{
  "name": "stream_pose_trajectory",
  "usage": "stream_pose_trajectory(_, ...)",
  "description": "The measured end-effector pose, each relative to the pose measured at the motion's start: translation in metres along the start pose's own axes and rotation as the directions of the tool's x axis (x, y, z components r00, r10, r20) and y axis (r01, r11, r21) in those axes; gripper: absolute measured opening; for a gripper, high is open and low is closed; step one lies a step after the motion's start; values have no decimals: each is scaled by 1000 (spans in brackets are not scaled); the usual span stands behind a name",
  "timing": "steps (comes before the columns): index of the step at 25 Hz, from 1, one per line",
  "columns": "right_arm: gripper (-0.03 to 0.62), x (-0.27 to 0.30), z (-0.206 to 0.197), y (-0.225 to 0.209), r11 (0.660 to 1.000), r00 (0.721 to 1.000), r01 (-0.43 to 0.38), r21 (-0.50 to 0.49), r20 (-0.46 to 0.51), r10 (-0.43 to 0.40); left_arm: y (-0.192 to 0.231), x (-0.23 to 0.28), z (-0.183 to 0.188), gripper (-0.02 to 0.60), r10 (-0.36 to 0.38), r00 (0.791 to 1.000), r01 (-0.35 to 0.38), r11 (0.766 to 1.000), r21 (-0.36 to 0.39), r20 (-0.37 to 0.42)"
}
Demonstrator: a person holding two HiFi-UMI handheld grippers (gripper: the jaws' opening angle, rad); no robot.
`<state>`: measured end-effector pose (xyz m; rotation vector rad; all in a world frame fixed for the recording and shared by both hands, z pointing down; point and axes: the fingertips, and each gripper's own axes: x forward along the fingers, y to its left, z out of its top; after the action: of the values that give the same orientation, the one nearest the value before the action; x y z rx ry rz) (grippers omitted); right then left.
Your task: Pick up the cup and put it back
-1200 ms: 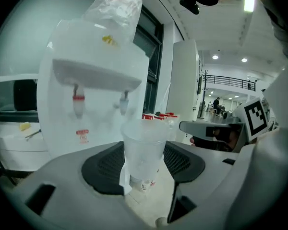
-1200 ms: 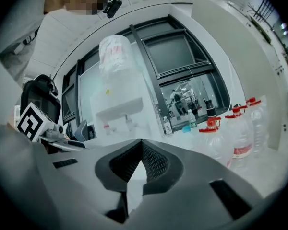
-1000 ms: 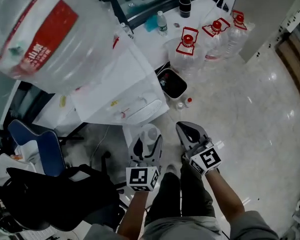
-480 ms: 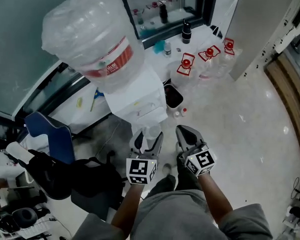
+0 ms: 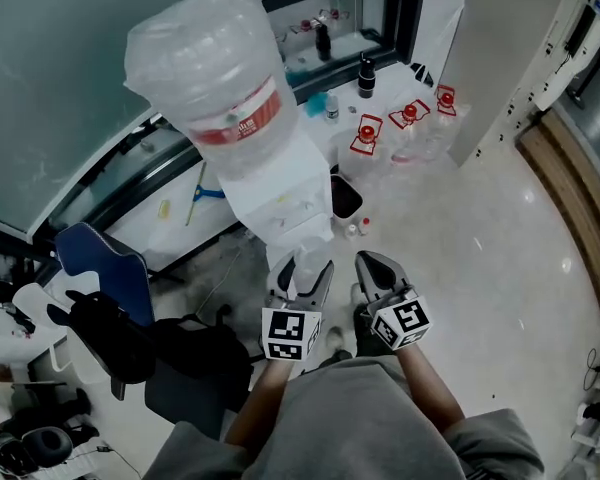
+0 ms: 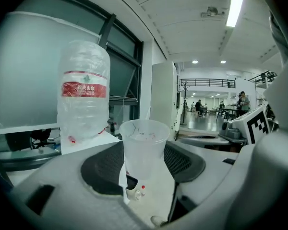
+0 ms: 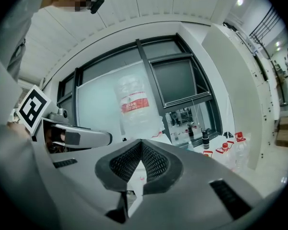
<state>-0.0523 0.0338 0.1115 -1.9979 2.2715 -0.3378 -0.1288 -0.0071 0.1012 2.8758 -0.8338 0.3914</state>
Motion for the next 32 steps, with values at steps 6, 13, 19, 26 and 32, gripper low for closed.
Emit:
stream_pose_trajectory(6,9,-7,11,3,1000,1000,15,-28,-1,-15,-2,-6,10,259,-11,1000,11,1000,14,21)
stream_pose_trajectory(13,9,-2,16,1,998,999,-42,-54,-26,40,5,-10,10,259,58,998,-58,998,-11,29)
stream_pose_trajectory(19,9,29,5,-13,982,981,-179,-55,-91,174,21,5,1,259,188,982,-188,981,-51,-5)
stream_pose_trajectory(26,9,66,-2,-53,925,915,-377,-44,-176,364,25,41,-2,259,383,923,-385,916,-116,-42)
stream_pose_trajectory(32,9,83,-8,-78,857,839,-515,-39,-230,494,19,64,-6,259,513,856,-516,843,-155,-64)
